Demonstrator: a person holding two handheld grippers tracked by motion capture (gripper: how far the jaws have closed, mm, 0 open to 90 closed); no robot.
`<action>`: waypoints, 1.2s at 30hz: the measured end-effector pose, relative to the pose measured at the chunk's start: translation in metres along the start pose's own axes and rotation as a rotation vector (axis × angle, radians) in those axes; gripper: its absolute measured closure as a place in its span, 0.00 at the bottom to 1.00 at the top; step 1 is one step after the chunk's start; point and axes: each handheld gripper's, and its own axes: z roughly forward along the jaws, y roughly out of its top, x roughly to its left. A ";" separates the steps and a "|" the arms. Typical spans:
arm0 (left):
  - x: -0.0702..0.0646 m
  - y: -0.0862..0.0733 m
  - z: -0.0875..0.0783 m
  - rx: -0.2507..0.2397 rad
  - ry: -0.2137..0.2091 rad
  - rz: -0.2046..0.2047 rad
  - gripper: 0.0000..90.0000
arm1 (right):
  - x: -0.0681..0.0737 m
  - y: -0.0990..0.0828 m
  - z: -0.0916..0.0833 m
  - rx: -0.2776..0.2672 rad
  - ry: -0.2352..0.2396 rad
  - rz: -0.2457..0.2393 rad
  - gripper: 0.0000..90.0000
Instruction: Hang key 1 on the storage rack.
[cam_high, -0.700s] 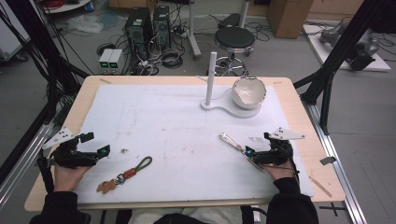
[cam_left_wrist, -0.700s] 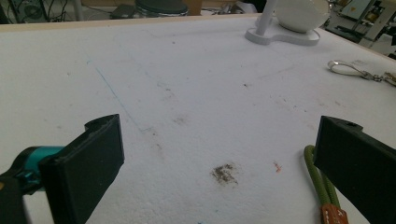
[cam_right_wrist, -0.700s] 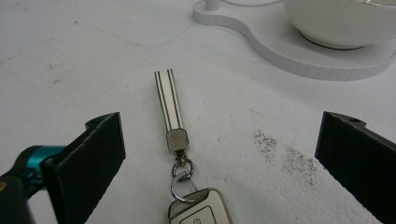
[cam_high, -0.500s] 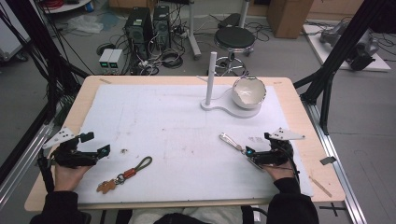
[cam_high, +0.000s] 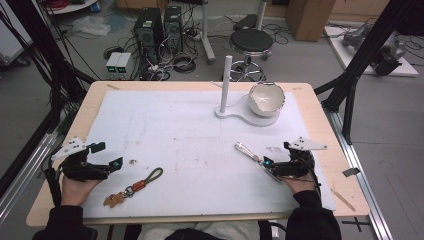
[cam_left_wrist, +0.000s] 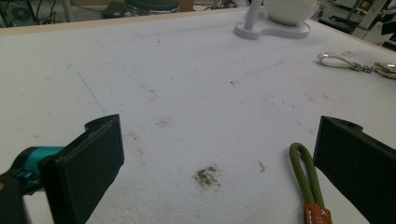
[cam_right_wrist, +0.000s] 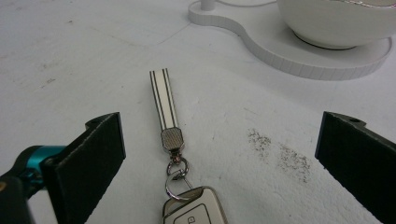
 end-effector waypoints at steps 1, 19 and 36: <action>0.000 0.000 0.000 0.003 0.001 0.003 0.03 | 0.000 0.000 0.000 0.001 0.000 -0.001 0.01; -0.025 0.008 0.009 0.075 -0.018 0.084 0.03 | -0.004 -0.003 -0.001 0.017 -0.013 0.005 0.01; -0.051 0.008 0.026 0.198 -0.123 0.153 0.03 | -0.010 -0.006 -0.005 0.003 -0.027 0.030 0.01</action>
